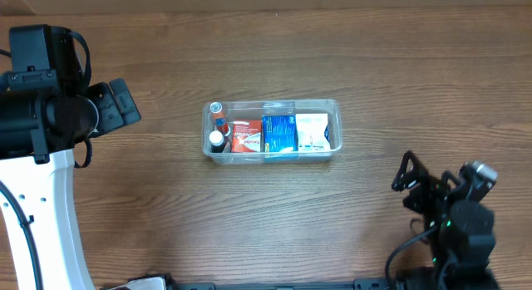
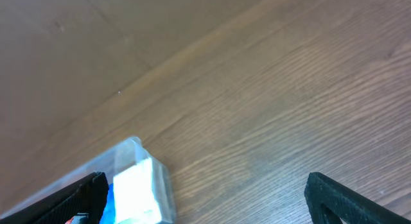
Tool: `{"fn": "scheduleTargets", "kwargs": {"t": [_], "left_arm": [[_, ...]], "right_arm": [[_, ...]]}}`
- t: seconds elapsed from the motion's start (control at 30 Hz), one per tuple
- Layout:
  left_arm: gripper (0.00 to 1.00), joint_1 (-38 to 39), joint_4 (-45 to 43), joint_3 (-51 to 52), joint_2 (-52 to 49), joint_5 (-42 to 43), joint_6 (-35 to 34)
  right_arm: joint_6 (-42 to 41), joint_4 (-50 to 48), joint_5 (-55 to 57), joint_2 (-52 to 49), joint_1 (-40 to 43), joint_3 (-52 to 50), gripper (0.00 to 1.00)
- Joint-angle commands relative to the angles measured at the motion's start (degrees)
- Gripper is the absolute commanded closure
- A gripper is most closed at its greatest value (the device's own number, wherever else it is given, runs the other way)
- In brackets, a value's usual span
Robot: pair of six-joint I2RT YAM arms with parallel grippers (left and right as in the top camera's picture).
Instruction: Pack container
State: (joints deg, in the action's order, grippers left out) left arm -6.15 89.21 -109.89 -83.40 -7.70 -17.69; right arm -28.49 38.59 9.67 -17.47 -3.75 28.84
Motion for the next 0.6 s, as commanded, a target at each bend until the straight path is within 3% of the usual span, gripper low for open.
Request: {"fn": "scheduleTargets", "kwargs": {"t": [0.0,0.23,0.43,0.5,0.57], "left_arm": [[0.00,-0.26,0.09,-0.68,0.15,0.24,-0.74],[0.00,-0.26,0.09,-0.68,0.15,0.24,-0.74],[0.00,-0.26,0.09,-0.66,0.15,0.24,-0.74],[0.00,-0.26,0.09,-0.66,0.15,0.24,-0.74],[0.00,-0.26,0.09,-0.66,0.15,0.24,-0.74]], "right_arm": [[-0.02,-0.33,0.57,8.17,0.20,-7.45,0.00],[-0.02,-0.37,0.57,14.80,0.20,-18.47,0.00],[1.95,-0.44,0.61,17.31,0.31,-19.56,0.00],[7.21,-1.33,-0.76,17.31,0.28,-19.58,0.00],[24.13,-5.40,-10.88,17.31,0.28,-19.58,0.00]]}}
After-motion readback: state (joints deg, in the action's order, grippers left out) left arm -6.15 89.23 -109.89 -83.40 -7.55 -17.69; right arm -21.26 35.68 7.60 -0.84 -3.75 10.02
